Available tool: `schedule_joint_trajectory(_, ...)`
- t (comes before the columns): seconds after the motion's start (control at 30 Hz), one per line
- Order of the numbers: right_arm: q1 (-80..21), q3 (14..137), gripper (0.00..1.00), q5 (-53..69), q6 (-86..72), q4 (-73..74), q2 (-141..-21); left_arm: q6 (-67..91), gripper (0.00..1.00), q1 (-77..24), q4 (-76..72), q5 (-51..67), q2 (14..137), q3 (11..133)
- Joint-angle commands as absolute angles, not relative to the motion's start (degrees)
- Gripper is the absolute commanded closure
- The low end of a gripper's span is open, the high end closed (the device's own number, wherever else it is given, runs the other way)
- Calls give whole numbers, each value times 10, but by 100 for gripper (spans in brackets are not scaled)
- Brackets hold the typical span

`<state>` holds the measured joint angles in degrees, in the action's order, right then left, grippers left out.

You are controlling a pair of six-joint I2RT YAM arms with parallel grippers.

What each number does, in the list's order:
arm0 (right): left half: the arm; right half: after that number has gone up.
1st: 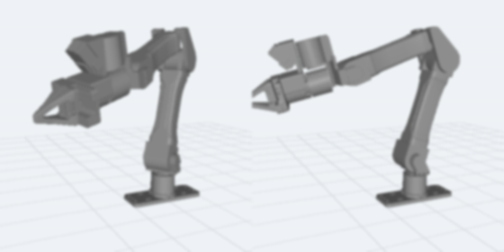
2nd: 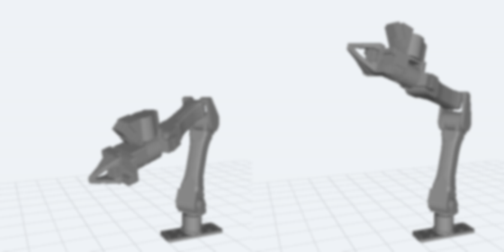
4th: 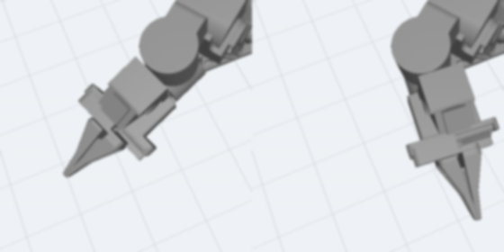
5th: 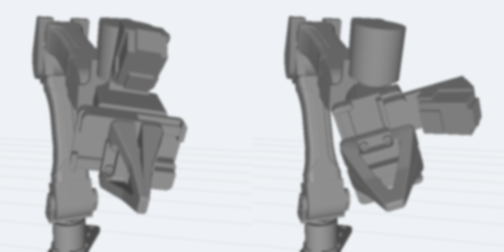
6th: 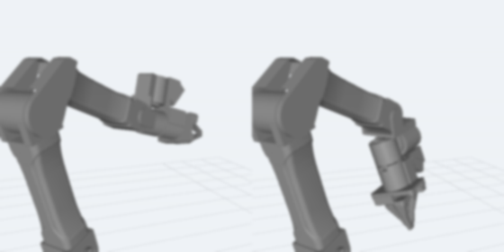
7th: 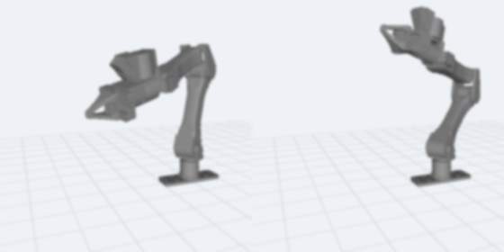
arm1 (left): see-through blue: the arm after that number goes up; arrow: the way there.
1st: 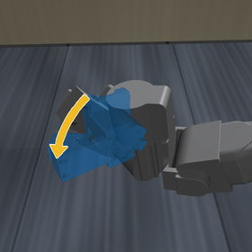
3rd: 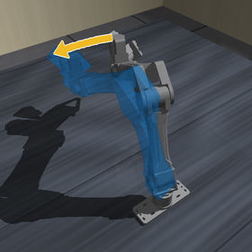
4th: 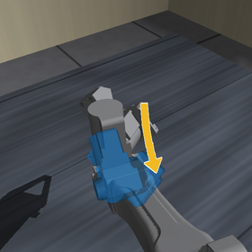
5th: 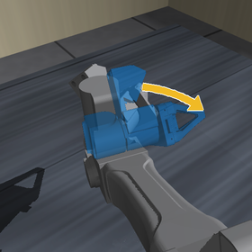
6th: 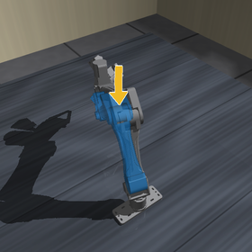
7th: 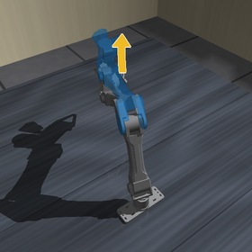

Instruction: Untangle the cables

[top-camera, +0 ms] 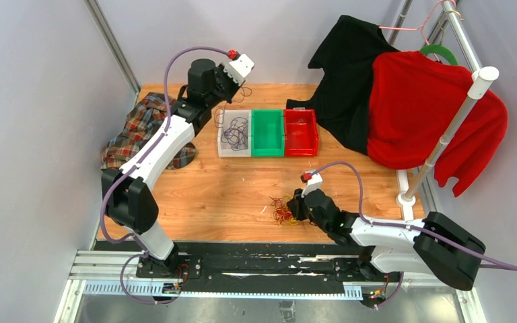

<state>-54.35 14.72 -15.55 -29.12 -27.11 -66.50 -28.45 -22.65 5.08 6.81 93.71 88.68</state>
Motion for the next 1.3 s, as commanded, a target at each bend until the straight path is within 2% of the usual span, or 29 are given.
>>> schedule_joint_trajectory(0.0,-536,155,99,-164,-305,-281,-677,-213,100,-232,59,99,959,908)
schedule_joint_trajectory(0.23,-535,149,99,-163,-312,-292,-687,-169,100,-232,49,101,969,879)
schedule_joint_trajectory(0.5,-534,148,99,-163,-314,-288,-677,-279,100,-231,17,-10,1035,821)
schedule_joint_trajectory(0.8,-531,148,99,-167,-319,-275,-657,-337,100,-235,-13,-52,1134,828)
schedule_joint_trajectory(1.0,-526,149,99,-170,-315,-260,-633,-337,100,-240,2,-51,1155,818)
schedule_joint_trajectory(1.03,-524,148,99,-170,-315,-259,-629,-338,95,-241,19,-46,1152,821)
schedule_joint_trajectory(1.07,-523,149,99,-170,-313,-257,-625,-338,82,-242,44,-41,1148,828)
schedule_joint_trajectory(1.2,-518,154,99,-164,-306,-256,-610,-335,21,-240,158,-10,1107,860)
schedule_joint_trajectory(1.23,-517,156,99,-163,-303,-256,-607,-335,9,-240,177,13,1089,861)
schedule_joint_trajectory(1.27,-517,158,99,-161,-301,-255,-604,-336,2,-239,199,30,1071,863)
